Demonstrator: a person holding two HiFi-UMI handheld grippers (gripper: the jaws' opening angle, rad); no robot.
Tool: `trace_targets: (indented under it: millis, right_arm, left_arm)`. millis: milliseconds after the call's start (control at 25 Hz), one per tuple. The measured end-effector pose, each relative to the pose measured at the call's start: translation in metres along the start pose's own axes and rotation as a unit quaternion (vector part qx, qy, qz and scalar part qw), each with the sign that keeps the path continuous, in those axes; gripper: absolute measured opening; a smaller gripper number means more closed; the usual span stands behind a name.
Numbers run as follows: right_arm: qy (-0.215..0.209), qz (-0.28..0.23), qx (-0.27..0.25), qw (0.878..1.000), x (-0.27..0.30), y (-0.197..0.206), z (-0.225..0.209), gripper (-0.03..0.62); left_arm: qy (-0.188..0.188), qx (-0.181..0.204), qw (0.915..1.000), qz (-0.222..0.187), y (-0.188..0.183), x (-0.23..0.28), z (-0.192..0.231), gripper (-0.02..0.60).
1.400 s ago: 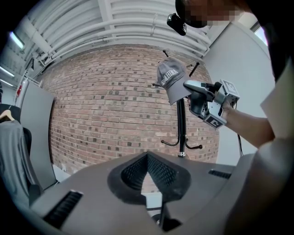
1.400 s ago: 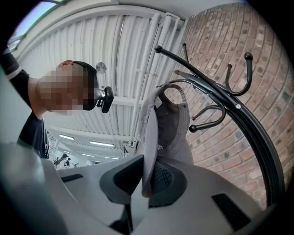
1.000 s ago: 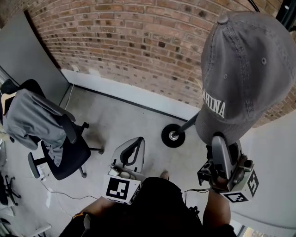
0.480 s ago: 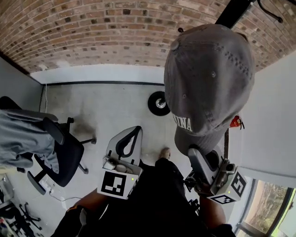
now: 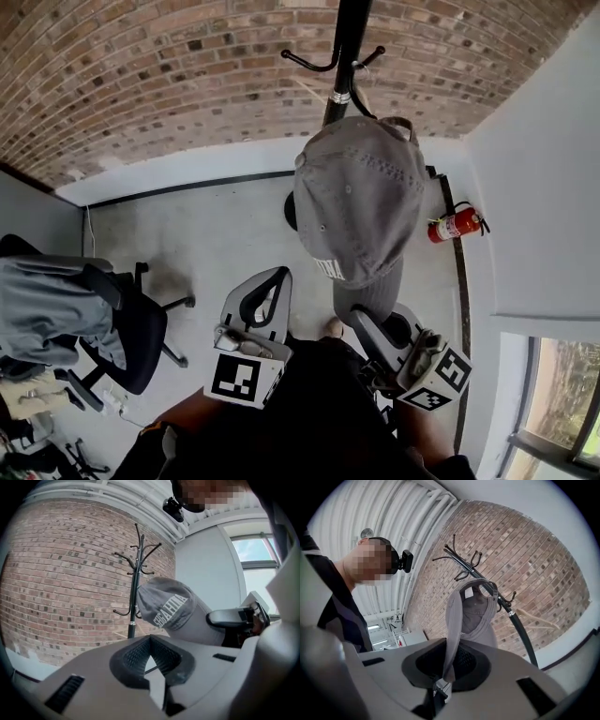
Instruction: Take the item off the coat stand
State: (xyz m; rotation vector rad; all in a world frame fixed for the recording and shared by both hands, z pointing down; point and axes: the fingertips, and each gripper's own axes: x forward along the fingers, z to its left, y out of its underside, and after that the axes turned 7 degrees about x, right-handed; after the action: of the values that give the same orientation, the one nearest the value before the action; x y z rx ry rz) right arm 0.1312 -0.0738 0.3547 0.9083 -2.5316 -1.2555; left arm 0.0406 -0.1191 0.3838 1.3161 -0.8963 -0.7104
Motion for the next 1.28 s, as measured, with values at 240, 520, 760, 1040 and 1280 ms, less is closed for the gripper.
trace_targets:
  millis: [240,520,760,1040,1280]
  right_arm:
    - [0.005,0.018,0.017,1.000,-0.067,0.004,-0.022,0.034]
    - [-0.018,0.067,0.037,0.997,-0.112,0.026,-0.046,0.034]
    - [0.000,0.096,0.036,0.995,-0.118,0.052,-0.052,0.034]
    - [0.029,0.113,0.027,0.993,-0.104,0.070,-0.047,0.032]
    - [0.035,0.120,0.030,0.992,-0.088,0.075,-0.044,0.031]
  left_arm:
    - [-0.026,0.020,0.9989,0.032,0.006,0.015,-0.053,0.025]
    - [-0.068,0.034,0.9958,0.052,0.019,0.014,-0.085,0.025]
    - [-0.064,0.047,0.9952,0.055,0.024,0.007,-0.075,0.025]
    - [-0.054,0.037,0.9964,0.054,0.025,0.007,-0.057,0.025]
    - [-0.052,0.029,0.9968,0.053,0.025,0.006,-0.041,0.025]
